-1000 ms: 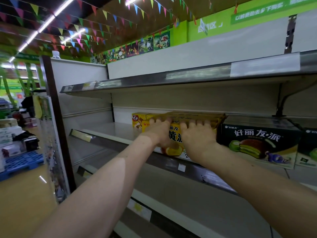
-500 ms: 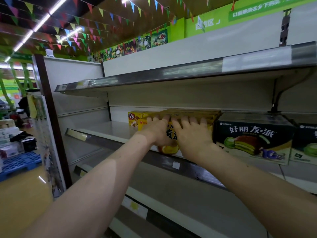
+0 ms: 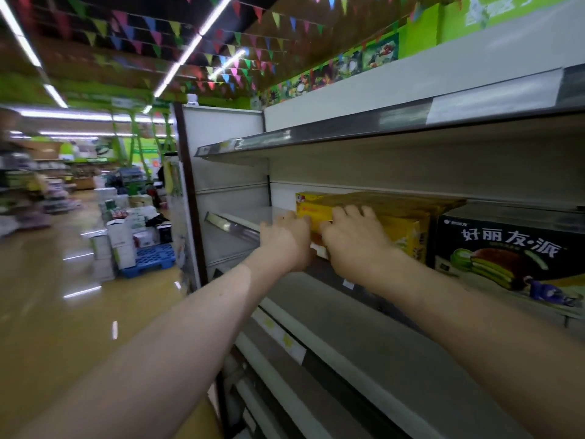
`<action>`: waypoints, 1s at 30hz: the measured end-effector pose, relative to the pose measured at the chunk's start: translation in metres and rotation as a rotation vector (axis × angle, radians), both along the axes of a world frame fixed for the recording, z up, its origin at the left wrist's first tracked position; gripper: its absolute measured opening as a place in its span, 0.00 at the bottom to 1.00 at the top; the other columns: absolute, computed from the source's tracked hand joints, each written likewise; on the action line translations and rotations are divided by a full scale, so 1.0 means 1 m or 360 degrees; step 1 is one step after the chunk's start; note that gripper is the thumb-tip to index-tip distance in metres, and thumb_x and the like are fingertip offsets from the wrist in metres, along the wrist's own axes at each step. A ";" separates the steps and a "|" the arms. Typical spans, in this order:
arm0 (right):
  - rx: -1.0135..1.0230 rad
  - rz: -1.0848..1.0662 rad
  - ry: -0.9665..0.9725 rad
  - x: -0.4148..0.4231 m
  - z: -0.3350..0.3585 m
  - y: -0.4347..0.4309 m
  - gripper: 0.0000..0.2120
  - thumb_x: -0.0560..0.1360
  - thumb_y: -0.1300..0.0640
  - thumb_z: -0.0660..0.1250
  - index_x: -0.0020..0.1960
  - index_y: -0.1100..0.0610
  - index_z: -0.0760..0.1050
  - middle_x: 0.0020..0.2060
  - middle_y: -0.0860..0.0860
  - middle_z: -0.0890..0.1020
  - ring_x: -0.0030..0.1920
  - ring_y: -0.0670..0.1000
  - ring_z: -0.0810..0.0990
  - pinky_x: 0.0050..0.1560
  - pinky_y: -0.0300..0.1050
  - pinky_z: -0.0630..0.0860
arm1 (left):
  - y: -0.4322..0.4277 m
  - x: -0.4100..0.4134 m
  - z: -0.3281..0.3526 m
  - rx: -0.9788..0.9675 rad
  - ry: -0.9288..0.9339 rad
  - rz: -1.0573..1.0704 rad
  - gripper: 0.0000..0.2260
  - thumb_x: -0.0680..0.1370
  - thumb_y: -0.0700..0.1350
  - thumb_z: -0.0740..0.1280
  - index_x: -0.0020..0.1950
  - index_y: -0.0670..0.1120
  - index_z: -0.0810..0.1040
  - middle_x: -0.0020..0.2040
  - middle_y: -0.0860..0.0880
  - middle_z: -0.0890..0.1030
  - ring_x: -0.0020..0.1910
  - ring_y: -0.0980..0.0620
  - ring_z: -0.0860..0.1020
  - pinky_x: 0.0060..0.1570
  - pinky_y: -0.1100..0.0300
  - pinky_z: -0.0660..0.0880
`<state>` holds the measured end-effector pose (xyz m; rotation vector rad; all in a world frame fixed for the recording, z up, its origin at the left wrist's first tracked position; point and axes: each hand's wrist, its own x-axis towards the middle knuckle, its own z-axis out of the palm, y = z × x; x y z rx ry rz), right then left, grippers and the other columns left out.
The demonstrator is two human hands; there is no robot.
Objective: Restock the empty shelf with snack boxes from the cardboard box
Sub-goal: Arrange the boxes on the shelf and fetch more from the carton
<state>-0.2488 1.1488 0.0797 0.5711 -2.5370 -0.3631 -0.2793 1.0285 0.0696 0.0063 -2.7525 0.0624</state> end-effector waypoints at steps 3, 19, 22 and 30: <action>0.0066 0.0186 -0.0024 0.010 -0.006 -0.003 0.17 0.79 0.55 0.59 0.67 0.55 0.70 0.64 0.57 0.72 0.65 0.59 0.68 0.64 0.53 0.63 | -0.003 0.032 -0.012 0.0017 0.0004 0.0171 0.17 0.77 0.52 0.65 0.65 0.48 0.72 0.63 0.43 0.73 0.63 0.41 0.73 0.59 0.48 0.67; 0.0392 0.1259 -0.0314 0.218 -0.089 -0.034 0.09 0.77 0.58 0.61 0.57 0.54 0.75 0.56 0.53 0.79 0.58 0.55 0.77 0.50 0.46 0.68 | -0.015 0.315 -0.092 0.0298 -0.0402 0.1233 0.18 0.77 0.49 0.68 0.66 0.46 0.74 0.62 0.45 0.78 0.59 0.43 0.77 0.50 0.54 0.74; 0.0394 0.1406 -0.0387 0.279 -0.104 -0.028 0.06 0.78 0.59 0.60 0.52 0.54 0.74 0.54 0.53 0.80 0.56 0.56 0.79 0.48 0.47 0.69 | -0.006 0.383 -0.108 0.0334 -0.0441 0.1386 0.18 0.76 0.51 0.69 0.64 0.47 0.76 0.61 0.45 0.78 0.58 0.43 0.77 0.51 0.53 0.74; 0.0446 0.1670 -0.0626 0.444 -0.152 0.023 0.12 0.79 0.57 0.59 0.60 0.57 0.74 0.59 0.55 0.78 0.60 0.57 0.77 0.49 0.45 0.70 | 0.050 0.571 -0.156 0.0504 -0.0625 0.1612 0.08 0.74 0.50 0.69 0.48 0.46 0.77 0.45 0.47 0.79 0.44 0.47 0.79 0.43 0.53 0.78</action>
